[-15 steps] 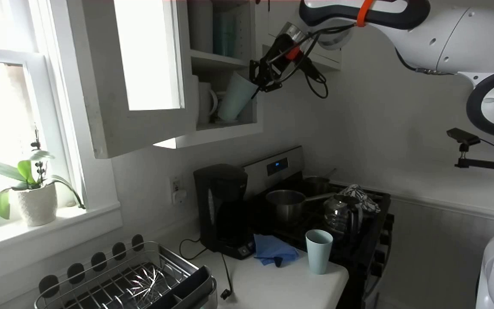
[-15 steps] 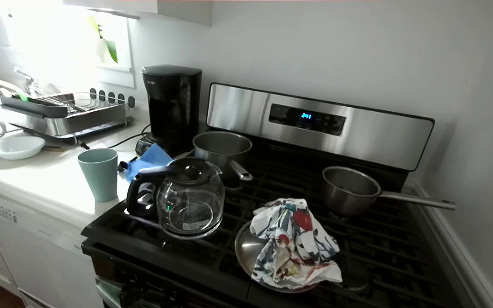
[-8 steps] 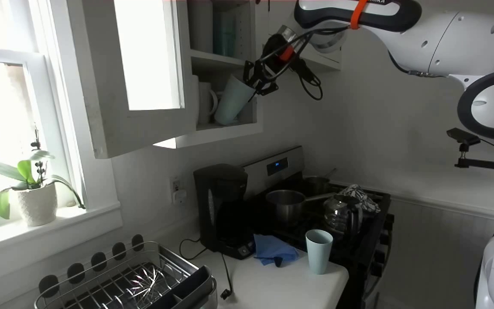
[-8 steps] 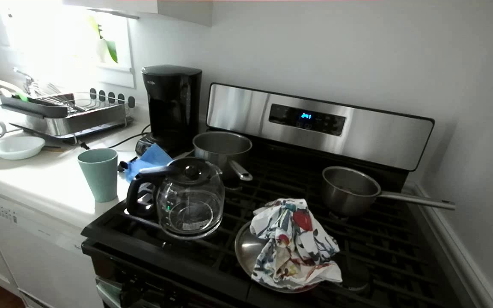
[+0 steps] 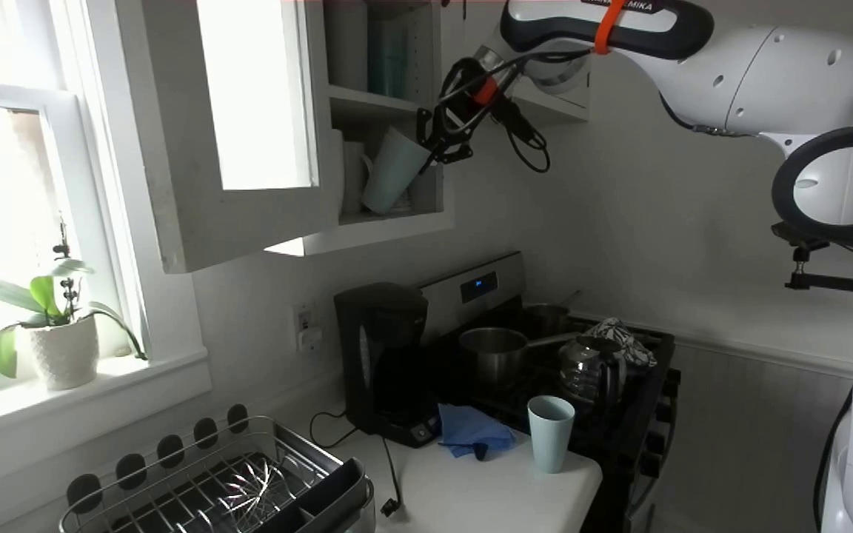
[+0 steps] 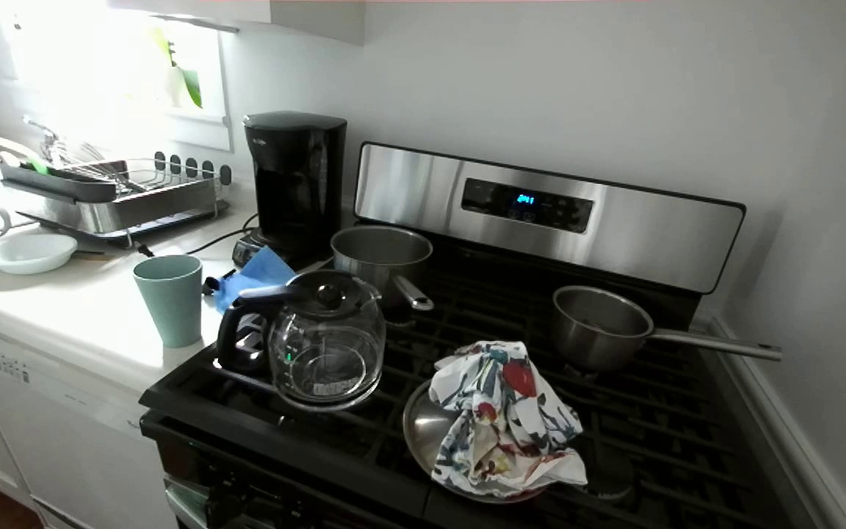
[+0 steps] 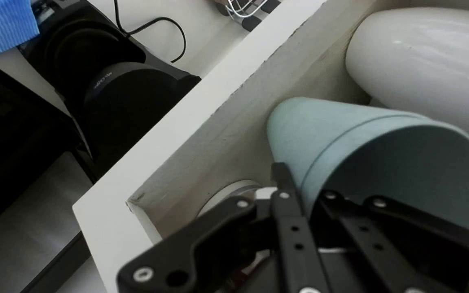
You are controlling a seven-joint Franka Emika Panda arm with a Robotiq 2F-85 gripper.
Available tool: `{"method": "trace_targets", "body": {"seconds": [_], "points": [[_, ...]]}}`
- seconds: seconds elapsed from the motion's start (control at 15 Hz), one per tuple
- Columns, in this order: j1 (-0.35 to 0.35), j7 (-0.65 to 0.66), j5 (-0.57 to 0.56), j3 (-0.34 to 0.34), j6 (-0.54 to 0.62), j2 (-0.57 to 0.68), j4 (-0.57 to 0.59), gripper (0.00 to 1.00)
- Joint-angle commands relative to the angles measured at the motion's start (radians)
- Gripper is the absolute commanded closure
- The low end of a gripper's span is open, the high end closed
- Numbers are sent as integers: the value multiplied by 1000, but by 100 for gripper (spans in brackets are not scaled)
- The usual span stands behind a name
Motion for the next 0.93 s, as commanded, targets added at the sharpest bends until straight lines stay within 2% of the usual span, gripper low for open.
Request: {"method": "trace_targets", "body": {"seconds": [0.0, 0.33, 0.67, 0.87], "points": [[-2, 95, 4, -2, -94, 49, 102, 98], [-3, 165, -18, -6, -199, 77, 197, 98], [20, 122, -197, 2, -220, 103, 263, 98], [39, 90, -282, 8, -220, 127, 297, 92]]}}
